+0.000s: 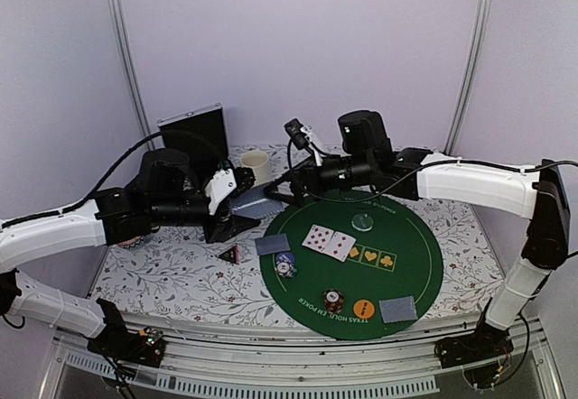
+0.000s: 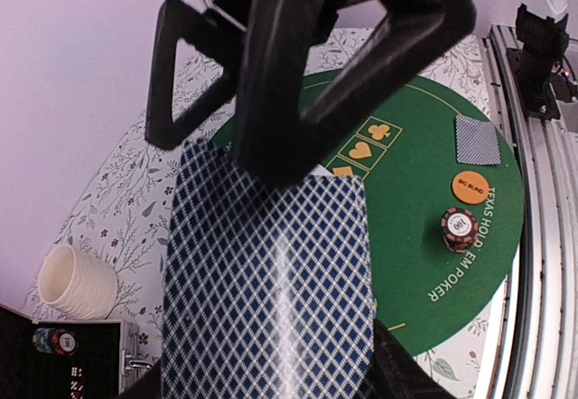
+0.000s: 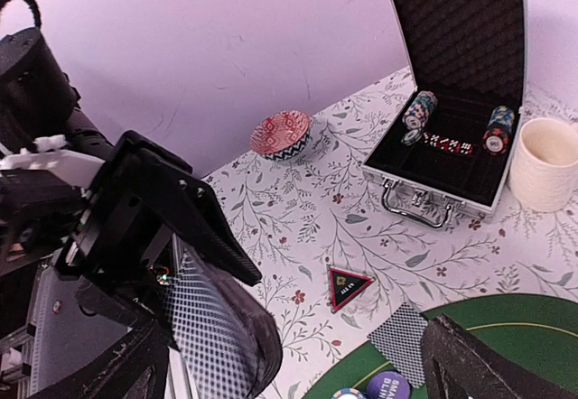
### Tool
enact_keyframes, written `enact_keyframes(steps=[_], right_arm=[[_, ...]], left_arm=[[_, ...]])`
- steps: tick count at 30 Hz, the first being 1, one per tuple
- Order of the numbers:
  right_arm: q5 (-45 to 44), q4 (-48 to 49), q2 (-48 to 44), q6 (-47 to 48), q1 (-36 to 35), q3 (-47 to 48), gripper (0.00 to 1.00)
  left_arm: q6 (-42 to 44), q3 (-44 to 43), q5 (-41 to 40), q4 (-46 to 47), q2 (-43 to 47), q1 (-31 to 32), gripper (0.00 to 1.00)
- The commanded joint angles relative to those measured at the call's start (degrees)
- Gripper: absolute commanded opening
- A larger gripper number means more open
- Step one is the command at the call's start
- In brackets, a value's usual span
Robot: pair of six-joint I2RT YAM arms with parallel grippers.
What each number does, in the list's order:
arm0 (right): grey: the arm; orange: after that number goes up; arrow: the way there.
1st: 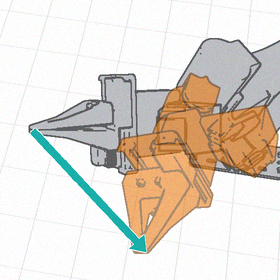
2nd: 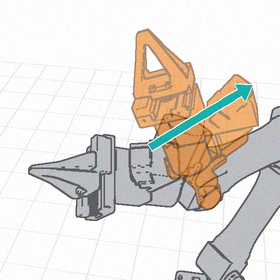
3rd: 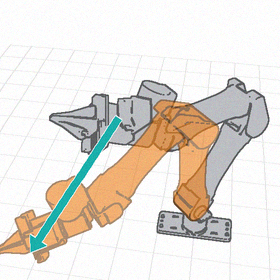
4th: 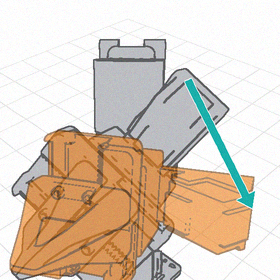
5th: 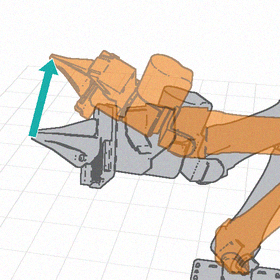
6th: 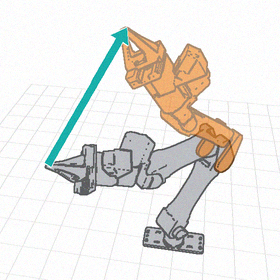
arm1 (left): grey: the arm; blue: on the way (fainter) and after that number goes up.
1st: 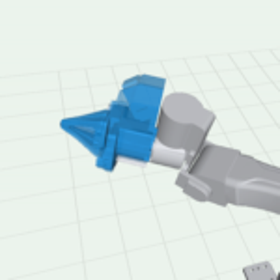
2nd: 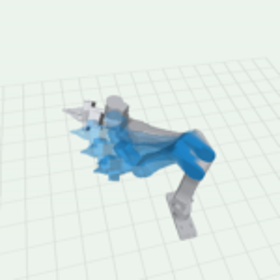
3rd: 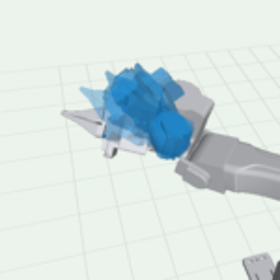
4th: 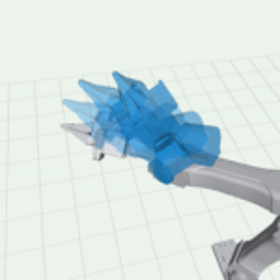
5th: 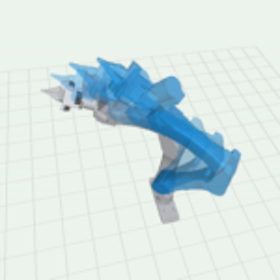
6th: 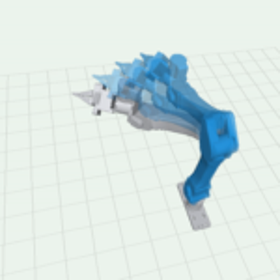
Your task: Distribute texas hold em gaming equipment
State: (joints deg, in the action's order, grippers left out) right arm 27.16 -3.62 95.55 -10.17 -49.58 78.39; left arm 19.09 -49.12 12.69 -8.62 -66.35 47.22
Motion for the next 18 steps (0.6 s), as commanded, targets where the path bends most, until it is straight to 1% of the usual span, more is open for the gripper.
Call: enact_keyframes(steps=[1,5,6,11,15,18], right_arm=[[4.1,2.4,5.6,-3.9,-0.8,3.9,0.99],[2.7,0.2,6.7,-2.4,-1.1,4.8,1.0],[1.9,-0.5,6.4,-2.1,-1.0,4.6,0.98],[-0.1,-2.6,3.6,-1.2,0.1,2.4,0.8],[0.1,-4.5,2.7,-0.4,0.2,2.3,0.62],[0.1,-6.2,2.3,0.2,0.2,2.9,0.53]], left_arm=[[0.4,0.2,0.7,1.6,1.3,-0.3,0.52],[0.5,0.3,0.8,1.8,1.3,-0.3,0.52],[0.4,0.3,0.8,1.8,1.3,-0.4,0.52],[0.4,0.3,1.0,1.8,1.3,-0.3,0.52],[0.5,0.3,0.8,1.8,1.2,-0.3,0.52],[0.4,0.3,0.8,1.8,1.2,-0.3,0.52]])
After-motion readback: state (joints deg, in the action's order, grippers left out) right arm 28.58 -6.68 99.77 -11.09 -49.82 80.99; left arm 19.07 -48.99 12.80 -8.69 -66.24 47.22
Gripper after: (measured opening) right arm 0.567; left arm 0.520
